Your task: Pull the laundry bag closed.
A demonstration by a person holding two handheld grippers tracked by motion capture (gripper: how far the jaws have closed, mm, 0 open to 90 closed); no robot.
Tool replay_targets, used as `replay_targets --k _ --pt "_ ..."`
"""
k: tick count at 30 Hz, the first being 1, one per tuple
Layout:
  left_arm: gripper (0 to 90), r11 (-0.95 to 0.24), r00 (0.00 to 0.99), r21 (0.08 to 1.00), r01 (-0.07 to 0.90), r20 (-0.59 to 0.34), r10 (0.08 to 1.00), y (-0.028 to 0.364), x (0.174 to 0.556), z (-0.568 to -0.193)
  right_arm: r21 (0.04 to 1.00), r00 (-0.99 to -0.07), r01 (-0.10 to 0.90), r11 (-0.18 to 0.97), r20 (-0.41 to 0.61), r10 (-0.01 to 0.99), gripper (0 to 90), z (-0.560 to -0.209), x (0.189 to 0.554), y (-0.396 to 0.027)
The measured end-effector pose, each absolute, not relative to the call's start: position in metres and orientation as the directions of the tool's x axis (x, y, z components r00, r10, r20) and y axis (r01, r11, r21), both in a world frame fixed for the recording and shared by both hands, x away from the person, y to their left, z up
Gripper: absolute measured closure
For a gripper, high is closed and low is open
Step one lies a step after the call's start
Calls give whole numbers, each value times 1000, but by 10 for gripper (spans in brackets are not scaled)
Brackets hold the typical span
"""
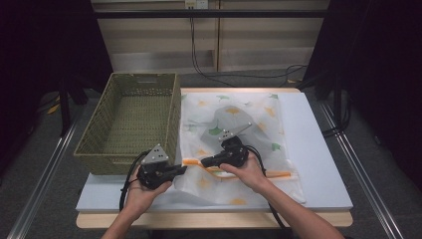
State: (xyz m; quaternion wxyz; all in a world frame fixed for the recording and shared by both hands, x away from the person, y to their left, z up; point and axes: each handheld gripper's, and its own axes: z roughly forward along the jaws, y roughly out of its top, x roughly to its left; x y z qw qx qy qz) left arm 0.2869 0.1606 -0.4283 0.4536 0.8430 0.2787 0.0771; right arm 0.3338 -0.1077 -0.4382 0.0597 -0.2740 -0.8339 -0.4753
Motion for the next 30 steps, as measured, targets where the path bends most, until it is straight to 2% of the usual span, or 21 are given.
replay_targets --k 30 --pt "885 -424 823 805 416 -135 551 168 287 -431 760 -837 520 390 361 412 900 -442 334 -120"
